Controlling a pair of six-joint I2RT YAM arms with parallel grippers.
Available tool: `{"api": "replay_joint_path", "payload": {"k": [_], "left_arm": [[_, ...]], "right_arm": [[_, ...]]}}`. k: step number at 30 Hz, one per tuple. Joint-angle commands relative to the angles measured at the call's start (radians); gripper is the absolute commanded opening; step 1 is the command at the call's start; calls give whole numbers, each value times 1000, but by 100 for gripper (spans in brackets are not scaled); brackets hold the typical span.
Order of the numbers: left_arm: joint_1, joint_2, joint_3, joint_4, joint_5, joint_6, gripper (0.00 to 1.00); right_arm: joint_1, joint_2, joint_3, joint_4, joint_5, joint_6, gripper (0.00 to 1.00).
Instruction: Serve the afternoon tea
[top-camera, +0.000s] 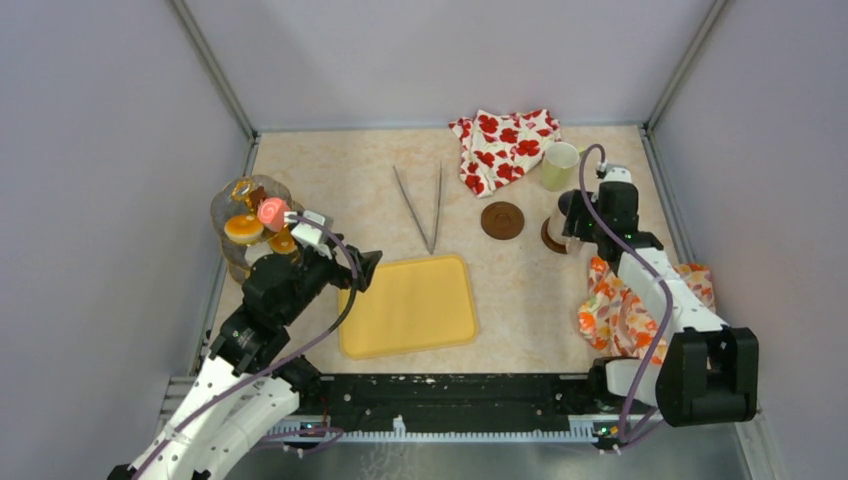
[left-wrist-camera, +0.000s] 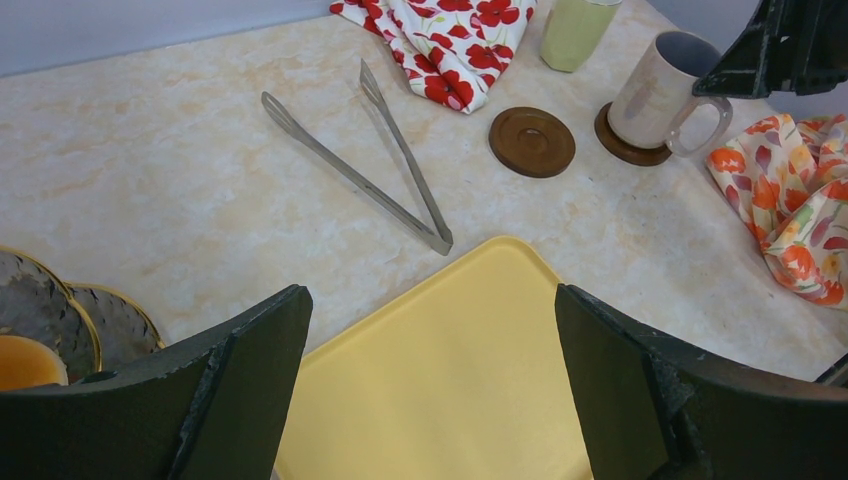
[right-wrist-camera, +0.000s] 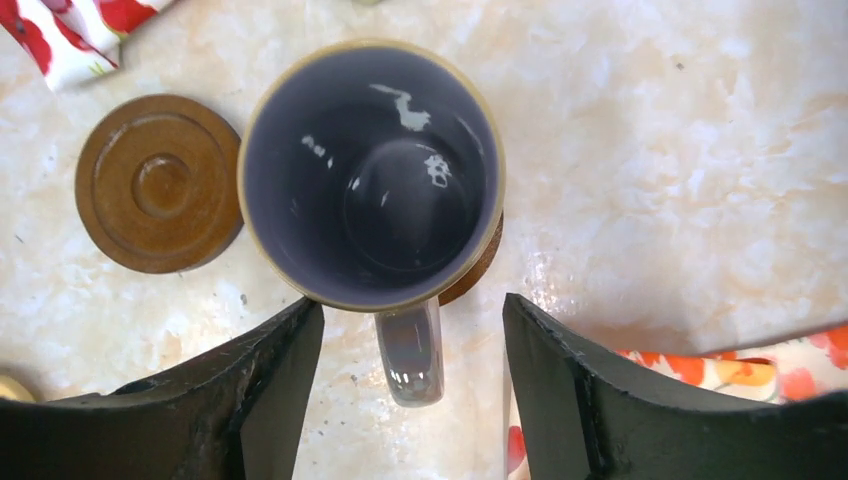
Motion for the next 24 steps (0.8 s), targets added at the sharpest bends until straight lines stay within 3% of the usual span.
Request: {"api": "replay_joint_path", "payload": {"k": [1, 6, 12, 20, 24], "left_arm": [[-2, 17, -4, 41, 0, 13, 99], [-2, 59, 8, 38, -35, -26, 99], [-2, 241, 130, 1, -31, -130, 98], [-3, 617, 311, 32, -41, -222, 92], [-33, 814, 374, 81, -83, -291, 95]], "right_arm": [[11, -69, 105, -86, 38, 46, 70], [11, -84, 192, -168, 55, 56, 77], [11, -121, 259, -224, 26, 62, 99], [11, -267, 215, -239, -102, 116, 99], [11, -343, 176, -224, -192, 144, 99]]}}
